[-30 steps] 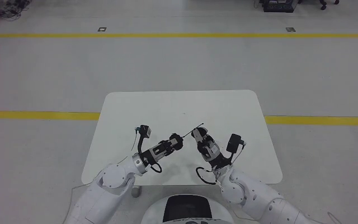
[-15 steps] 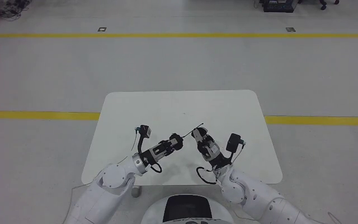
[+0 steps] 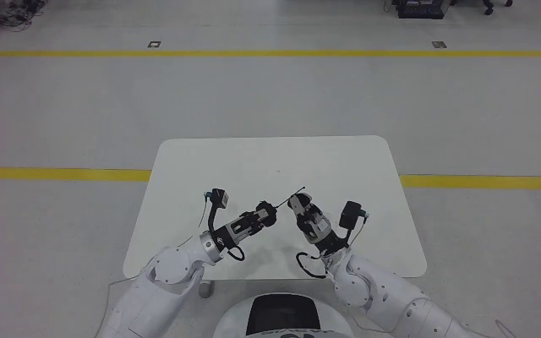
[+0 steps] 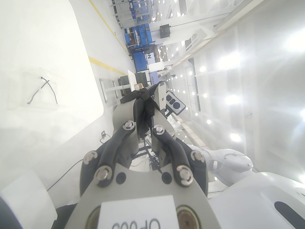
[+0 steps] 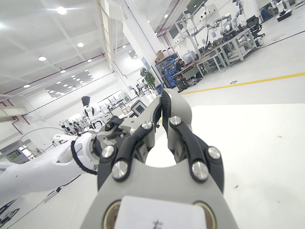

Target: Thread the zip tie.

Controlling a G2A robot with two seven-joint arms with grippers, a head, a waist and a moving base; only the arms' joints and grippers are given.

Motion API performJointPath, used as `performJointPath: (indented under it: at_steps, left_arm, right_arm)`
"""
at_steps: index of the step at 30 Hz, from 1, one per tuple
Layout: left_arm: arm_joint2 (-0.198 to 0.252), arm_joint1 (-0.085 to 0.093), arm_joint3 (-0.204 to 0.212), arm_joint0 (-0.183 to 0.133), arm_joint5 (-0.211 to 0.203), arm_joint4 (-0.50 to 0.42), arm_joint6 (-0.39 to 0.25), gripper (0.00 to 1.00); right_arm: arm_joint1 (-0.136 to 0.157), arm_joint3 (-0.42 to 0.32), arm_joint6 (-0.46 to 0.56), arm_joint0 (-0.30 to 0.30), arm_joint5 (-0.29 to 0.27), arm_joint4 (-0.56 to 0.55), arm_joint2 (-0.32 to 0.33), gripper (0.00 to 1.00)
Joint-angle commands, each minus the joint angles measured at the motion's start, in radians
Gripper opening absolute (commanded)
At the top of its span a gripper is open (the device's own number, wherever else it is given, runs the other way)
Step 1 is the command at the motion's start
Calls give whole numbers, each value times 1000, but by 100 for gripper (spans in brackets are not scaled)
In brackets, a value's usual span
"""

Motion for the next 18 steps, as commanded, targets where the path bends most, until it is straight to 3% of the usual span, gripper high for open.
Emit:
performJointPath:
  at_steps: [1, 18]
  left_arm:
    - [0, 0, 0, 0, 0, 0, 0, 0]
    - [0, 0, 0, 0, 0, 0, 0, 0]
  right_arm:
    - [-1, 0, 6, 0, 0, 3, 1, 0]
    - [-7, -8, 92, 14, 0, 14, -3, 0]
